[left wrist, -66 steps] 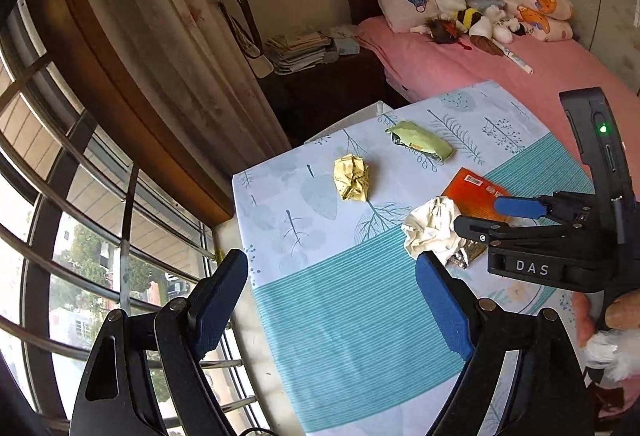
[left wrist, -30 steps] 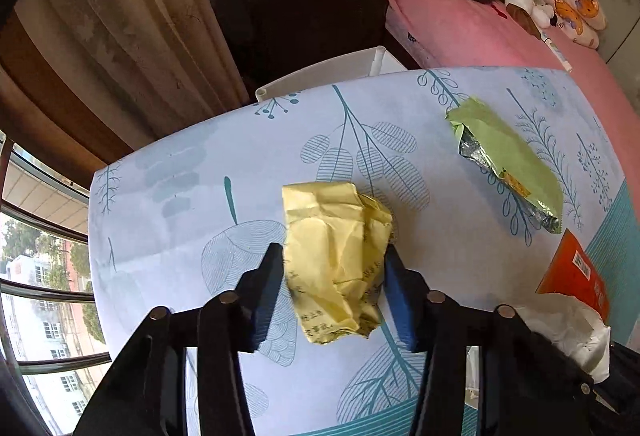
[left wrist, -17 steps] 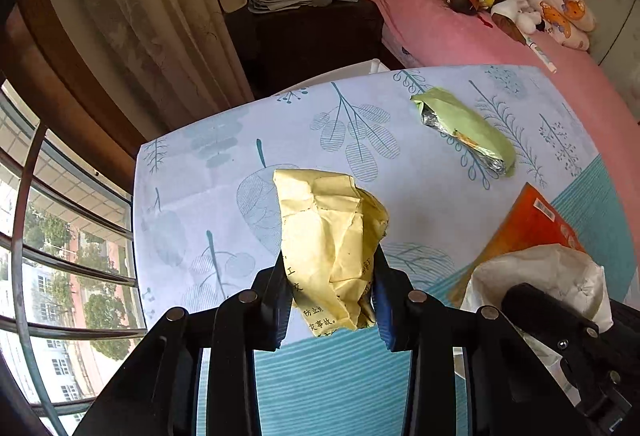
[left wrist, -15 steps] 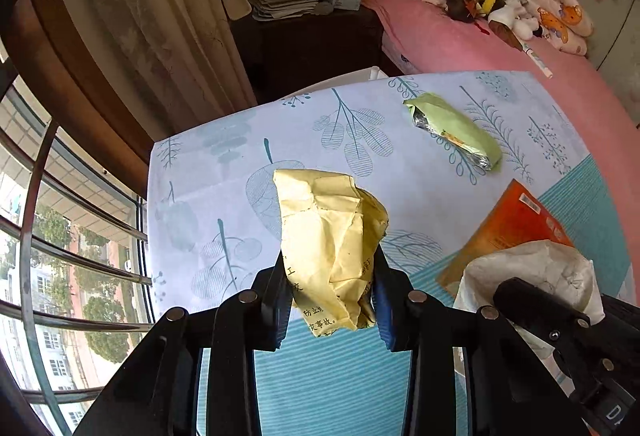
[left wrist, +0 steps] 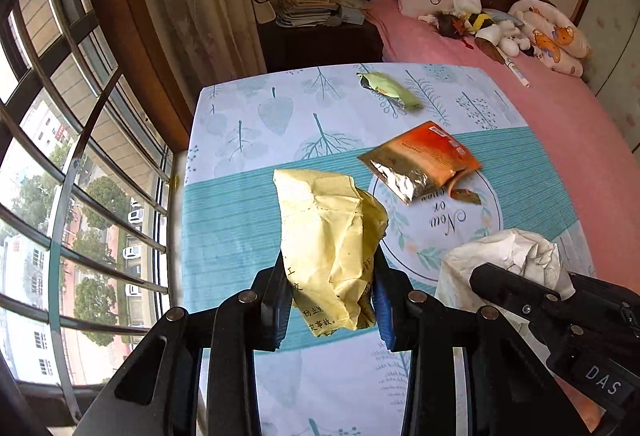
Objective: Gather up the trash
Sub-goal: 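Carry the yellow paper and white tissue in both tools over the bin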
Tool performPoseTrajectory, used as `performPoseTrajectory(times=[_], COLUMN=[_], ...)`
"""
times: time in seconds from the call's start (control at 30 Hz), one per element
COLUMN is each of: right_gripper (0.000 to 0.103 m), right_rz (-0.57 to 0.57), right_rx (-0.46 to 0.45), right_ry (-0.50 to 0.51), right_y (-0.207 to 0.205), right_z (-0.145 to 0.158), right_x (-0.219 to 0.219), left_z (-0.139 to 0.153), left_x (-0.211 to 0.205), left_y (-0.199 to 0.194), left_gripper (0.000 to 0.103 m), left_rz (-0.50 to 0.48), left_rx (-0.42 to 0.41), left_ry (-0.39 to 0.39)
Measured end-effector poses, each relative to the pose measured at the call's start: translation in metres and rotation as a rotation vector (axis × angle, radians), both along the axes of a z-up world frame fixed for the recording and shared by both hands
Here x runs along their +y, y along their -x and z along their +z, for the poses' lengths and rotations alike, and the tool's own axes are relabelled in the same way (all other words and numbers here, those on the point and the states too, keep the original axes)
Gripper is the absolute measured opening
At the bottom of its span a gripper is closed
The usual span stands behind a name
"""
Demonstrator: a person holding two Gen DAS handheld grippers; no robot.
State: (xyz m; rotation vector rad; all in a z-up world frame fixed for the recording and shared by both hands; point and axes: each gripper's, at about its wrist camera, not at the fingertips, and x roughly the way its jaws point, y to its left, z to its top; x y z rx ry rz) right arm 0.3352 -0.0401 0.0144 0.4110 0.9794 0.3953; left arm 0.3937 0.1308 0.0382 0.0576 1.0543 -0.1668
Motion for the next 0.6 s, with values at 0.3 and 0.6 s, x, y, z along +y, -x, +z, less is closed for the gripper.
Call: performPoseTrajectory(times=[0.3,0.6], right_gripper=[0.006,0.006], right_rz=[0.112,0.172], right_rx=[-0.017,-0.007], right_ry=[0.056,0.113], right_y=[0.128,0.242], right_z=[-0.003,-0.019], right_x=[-0.054,-0.11], left_z=[-0.001,-0.023], left_x=[-0.055,-0.105], left_y=[0.162,0.299], left_gripper=[0.034,0.035], left_rz=[0.088,0.127], left_rx=[-0.017,0.017], left_ry=[-0.037,-0.066])
